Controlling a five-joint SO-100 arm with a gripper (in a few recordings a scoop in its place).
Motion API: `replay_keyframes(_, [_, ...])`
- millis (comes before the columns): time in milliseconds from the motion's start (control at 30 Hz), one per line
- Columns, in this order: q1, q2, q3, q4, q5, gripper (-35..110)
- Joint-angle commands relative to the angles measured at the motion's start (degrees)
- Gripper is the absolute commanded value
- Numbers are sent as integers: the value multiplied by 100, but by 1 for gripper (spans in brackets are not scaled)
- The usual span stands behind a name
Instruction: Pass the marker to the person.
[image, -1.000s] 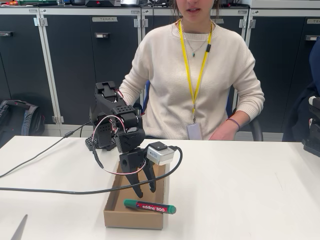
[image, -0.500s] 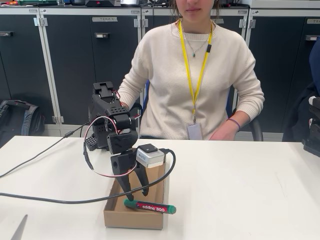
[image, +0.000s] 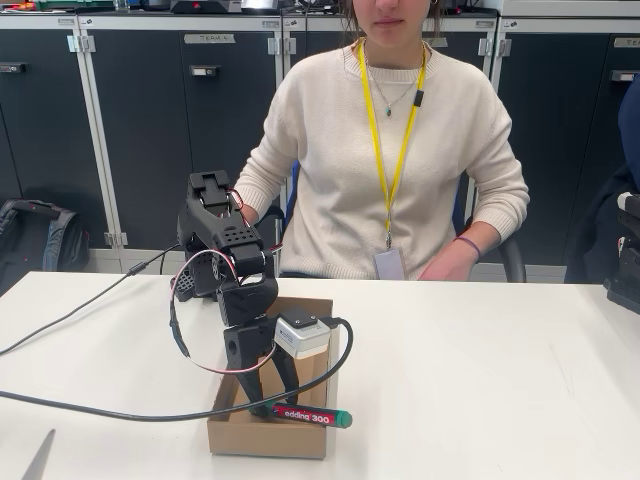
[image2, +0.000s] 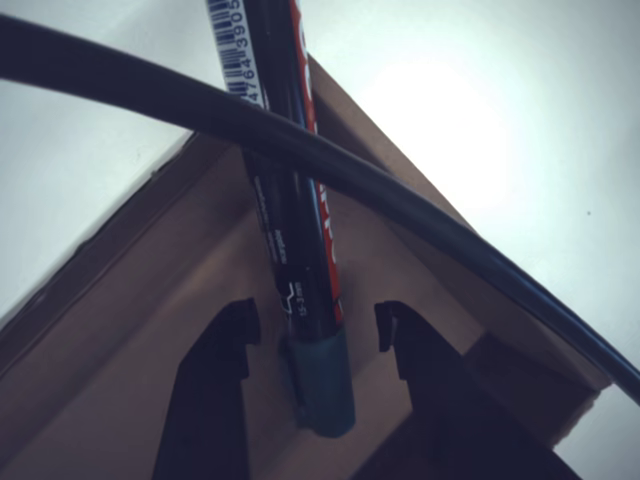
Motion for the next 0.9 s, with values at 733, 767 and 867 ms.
replay_keyframes(733, [-229,501,176,-598,396,-5])
replay_keyframes(767, [-255,580,220,-589,457,-5])
replay_keyframes(867, [-352,888,299,-448,642,-5])
